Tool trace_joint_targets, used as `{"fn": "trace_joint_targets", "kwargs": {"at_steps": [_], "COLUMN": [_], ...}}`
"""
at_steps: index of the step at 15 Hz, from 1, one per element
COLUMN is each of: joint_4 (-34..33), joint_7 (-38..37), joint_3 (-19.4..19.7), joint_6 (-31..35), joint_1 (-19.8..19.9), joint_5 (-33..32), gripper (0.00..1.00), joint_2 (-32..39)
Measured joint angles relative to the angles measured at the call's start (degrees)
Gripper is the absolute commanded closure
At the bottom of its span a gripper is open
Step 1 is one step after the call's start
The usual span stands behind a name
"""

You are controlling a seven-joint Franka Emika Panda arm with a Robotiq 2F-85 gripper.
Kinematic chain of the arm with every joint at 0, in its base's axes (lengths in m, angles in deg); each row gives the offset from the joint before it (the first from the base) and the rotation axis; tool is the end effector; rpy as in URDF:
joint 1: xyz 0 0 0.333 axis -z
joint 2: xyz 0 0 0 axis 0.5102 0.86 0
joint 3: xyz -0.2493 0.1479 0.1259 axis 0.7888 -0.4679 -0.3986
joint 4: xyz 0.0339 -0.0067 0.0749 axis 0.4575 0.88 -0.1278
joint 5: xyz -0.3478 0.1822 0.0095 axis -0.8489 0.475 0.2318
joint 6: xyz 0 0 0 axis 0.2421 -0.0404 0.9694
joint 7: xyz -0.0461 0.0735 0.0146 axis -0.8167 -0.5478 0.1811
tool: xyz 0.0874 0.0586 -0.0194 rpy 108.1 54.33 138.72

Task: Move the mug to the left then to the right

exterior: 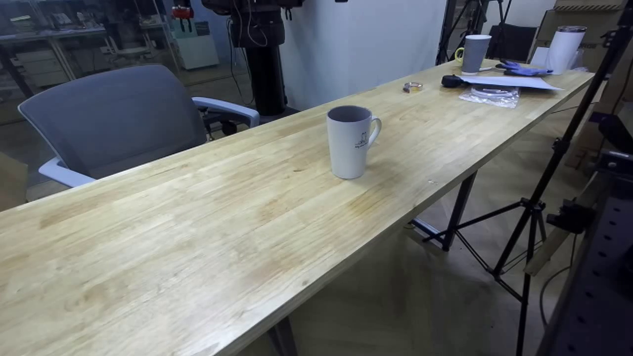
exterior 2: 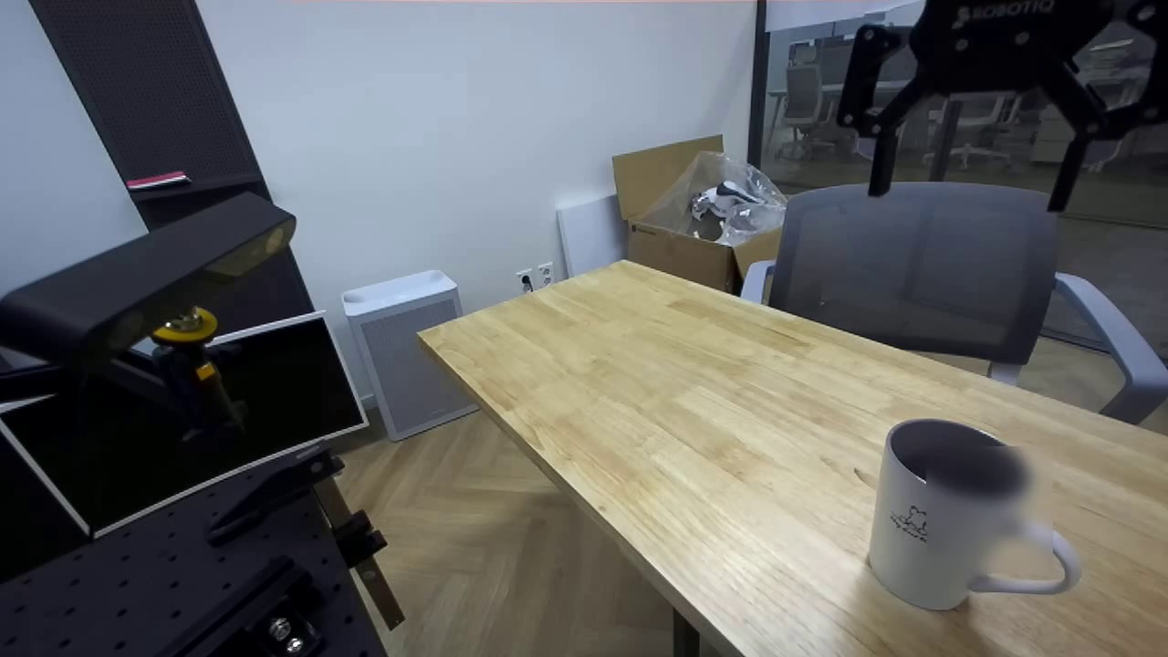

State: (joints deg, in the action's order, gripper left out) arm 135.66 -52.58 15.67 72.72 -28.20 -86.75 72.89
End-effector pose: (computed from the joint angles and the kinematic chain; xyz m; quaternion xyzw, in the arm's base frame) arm 0.5421 -0.0962 0.3405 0.9995 0.0211 0.0209 0.0088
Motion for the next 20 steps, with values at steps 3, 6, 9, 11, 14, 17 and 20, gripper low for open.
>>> {"fn": "trace_joint_targets", "kwargs": {"at_steps": [3, 6, 9, 11, 14, 17, 20], "joint_4": [-2.62, -4.88, -6.09, -6.2, -6.15, -5.83, -4.52], "joint_7": [-1.76, -1.86, -1.97, -2.13, -2.17, -2.17, -2.18], "joint_3": [-0.47, -0.44, -0.3, -0.25, -0.48, -1.25, -2.8], "joint_6": [0.92, 0.99, 1.33, 2.08, 2.25, 2.25, 2.33], "joint_1": [0.17, 1.46, 2.78, 3.25, 3.3, 3.23, 2.92], "joint_5": [-1.27, -2.3, -3.83, -4.42, -4.69, -4.59, -3.68], "gripper": [0.0, 0.0, 0.0, 0.0, 0.0, 0.0, 0.0], "joint_2": [5.24, 9.45, 12.0, 12.77, 12.96, 12.88, 12.38]}}
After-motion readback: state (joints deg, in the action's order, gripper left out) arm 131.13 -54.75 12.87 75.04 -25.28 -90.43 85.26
